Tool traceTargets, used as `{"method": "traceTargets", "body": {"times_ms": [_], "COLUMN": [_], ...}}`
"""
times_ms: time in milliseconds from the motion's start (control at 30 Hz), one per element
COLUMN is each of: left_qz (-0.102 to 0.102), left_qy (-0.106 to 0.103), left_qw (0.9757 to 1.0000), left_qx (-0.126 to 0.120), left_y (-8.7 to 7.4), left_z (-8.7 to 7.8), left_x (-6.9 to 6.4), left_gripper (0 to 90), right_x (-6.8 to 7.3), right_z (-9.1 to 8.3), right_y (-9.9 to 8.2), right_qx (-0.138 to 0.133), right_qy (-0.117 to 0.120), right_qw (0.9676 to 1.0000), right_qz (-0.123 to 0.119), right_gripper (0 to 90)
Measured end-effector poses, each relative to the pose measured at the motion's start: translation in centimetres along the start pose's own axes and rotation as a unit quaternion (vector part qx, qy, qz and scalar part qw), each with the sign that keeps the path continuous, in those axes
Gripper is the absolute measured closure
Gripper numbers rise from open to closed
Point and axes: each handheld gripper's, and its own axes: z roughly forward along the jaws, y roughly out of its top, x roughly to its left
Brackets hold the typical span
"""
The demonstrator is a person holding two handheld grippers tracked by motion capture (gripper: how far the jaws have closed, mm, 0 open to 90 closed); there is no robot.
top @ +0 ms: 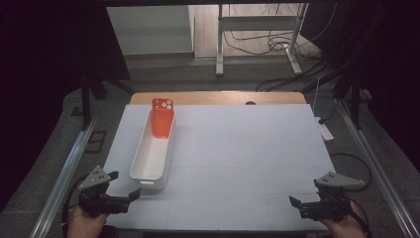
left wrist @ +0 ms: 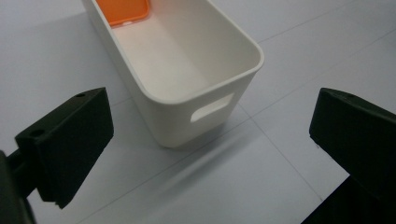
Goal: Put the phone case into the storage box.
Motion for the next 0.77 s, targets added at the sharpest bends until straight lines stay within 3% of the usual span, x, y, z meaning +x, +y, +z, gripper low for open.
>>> {"method": "traceTargets", "body": {"times_ms": [300, 767], "left_qz": [0.005, 0.013], "left_qy": [0.012, 0.022], "left_qw": [0.9998, 0.9995], "left_qx": [0.013, 0.018], "left_y": [-0.77, -0.74], "left_z": [-0.07, 0.08], "left_x": [-0.05, -0.32], "left_gripper": [0.0, 0.0], "right_x": [0.01, 0.01], "right_z": [-0.01, 0.04], "right_y": [0.01, 0.00], "right_qx": [0.001, 0.002], "right_qy": [0.000, -0.001], "right_qw": [1.0000, 1.0000], "right_qz": [-0.001, -0.003], "right_gripper": [0.0, 0.0]}}
